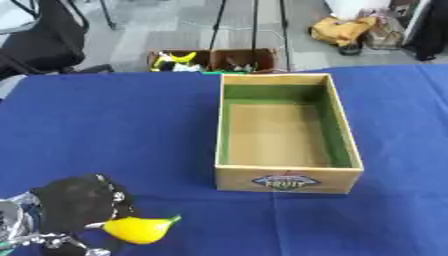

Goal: Pick up objects on the table and place them in the box.

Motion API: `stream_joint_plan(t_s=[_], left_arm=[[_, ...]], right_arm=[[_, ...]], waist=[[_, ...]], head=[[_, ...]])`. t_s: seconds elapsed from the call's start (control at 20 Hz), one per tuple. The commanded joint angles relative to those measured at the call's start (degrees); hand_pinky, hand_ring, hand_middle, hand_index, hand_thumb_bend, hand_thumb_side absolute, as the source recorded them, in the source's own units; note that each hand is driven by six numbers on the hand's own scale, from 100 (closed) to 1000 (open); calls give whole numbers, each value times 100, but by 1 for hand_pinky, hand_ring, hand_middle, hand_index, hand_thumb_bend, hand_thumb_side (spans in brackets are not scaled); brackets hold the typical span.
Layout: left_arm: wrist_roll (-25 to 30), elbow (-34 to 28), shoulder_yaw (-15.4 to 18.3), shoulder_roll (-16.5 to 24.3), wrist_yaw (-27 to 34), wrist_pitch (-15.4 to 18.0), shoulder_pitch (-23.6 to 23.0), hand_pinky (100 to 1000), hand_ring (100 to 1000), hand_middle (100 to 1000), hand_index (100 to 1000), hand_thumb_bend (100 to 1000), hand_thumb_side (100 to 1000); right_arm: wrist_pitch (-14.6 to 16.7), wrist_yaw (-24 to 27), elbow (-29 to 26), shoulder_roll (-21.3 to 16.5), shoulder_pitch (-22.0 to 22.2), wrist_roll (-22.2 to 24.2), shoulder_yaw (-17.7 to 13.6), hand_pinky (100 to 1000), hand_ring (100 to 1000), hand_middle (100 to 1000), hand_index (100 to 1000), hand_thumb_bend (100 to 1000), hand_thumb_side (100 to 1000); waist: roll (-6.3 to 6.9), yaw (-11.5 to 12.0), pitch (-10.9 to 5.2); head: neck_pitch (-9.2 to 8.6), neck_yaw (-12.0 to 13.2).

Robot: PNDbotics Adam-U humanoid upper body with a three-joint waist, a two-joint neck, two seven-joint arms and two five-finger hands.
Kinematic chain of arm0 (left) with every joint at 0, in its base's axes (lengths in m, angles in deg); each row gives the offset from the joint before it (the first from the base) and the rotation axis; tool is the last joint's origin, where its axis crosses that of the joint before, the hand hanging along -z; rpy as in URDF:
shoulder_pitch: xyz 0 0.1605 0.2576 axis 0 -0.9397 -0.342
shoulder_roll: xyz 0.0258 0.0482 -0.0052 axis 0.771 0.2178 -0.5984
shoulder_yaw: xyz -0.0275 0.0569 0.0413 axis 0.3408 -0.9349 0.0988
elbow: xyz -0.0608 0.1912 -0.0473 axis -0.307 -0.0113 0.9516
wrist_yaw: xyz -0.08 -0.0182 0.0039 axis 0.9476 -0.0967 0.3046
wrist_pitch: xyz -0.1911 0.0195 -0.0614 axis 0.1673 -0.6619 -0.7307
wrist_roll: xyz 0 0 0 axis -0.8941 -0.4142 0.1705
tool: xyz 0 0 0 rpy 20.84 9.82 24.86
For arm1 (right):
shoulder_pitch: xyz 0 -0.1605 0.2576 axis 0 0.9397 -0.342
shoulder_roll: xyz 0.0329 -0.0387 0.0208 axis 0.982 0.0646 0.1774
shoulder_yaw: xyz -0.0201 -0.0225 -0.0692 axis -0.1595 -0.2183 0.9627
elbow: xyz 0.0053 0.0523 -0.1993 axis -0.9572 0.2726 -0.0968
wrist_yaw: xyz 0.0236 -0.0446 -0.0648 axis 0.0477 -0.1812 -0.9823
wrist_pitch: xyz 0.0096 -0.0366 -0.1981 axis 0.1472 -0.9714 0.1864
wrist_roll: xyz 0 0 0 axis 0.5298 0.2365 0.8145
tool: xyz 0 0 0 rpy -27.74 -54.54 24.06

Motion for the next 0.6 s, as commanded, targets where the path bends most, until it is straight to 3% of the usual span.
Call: stream_joint_plan(t_s=[0.05, 0.6], left_arm=[[-40, -174, 176, 245, -30, -78, 6, 531, 638, 575, 674, 100, 532], [-111, -516, 454, 393, 101, -287, -54, 531, 636, 558, 659, 100, 524]], right_arm=[[11, -30, -51, -72, -25, 10, -45, 398, 510, 432, 773, 100, 919], [10, -35, -51, -86, -9, 0, -55, 398, 510, 432, 773, 100, 916]], waist=[[7, 8, -133], [35, 29, -154]], head=[[-31, 11], [-13, -19]])
